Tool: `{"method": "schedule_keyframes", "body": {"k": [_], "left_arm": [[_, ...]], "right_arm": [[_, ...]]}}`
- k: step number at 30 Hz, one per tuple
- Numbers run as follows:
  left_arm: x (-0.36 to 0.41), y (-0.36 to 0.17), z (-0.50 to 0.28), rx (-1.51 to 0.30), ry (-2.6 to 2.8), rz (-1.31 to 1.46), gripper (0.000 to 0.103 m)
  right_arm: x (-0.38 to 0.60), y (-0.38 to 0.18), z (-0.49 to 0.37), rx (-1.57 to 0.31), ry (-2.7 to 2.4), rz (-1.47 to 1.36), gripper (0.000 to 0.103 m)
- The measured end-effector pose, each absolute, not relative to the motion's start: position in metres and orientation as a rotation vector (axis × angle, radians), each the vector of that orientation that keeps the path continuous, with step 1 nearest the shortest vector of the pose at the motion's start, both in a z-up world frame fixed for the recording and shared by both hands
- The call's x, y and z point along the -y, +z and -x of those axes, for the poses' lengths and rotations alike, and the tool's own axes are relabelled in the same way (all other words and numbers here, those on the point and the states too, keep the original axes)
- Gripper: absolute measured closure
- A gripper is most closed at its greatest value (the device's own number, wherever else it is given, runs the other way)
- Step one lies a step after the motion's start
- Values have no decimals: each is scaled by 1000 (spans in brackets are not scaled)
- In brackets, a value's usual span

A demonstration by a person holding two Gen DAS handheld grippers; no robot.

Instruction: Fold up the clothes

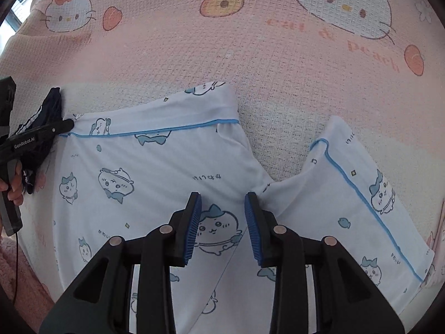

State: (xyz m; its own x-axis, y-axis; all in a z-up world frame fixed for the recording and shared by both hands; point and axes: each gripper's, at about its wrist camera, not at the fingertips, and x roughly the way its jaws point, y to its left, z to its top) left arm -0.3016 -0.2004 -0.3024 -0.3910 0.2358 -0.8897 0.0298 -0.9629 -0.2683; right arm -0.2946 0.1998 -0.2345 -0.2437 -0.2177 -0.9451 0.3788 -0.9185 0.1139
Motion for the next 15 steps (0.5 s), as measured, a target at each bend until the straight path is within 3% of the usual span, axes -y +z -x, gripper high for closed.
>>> {"method": "schedule_keyframes", "body": {"k": [1,3,7,11,14,15], "left_arm": [[199,-298,301,355,2489,1673,92],[192,-283,291,244,2551,1702,76],[157,-254,251,111,2480,1656,71],[119,-268,200,23,2332,1756,69],[120,-286,174,140,2311,1843,69],[127,-288,168,265,2297,1847,69]], "right_arm": [[-197,-235,296,-218,-2209,-1644,71],[-194,-228,293,-236,-2208,-1651,71],[-192,-198,265,-161,-2177,-1601,70],[-197,-191,213,-33,-2091,-1636,68],[-197,-203,174,-24,-2050,-1679,68],[-197,-208,162,-35,-2047,-1693,68]]}}
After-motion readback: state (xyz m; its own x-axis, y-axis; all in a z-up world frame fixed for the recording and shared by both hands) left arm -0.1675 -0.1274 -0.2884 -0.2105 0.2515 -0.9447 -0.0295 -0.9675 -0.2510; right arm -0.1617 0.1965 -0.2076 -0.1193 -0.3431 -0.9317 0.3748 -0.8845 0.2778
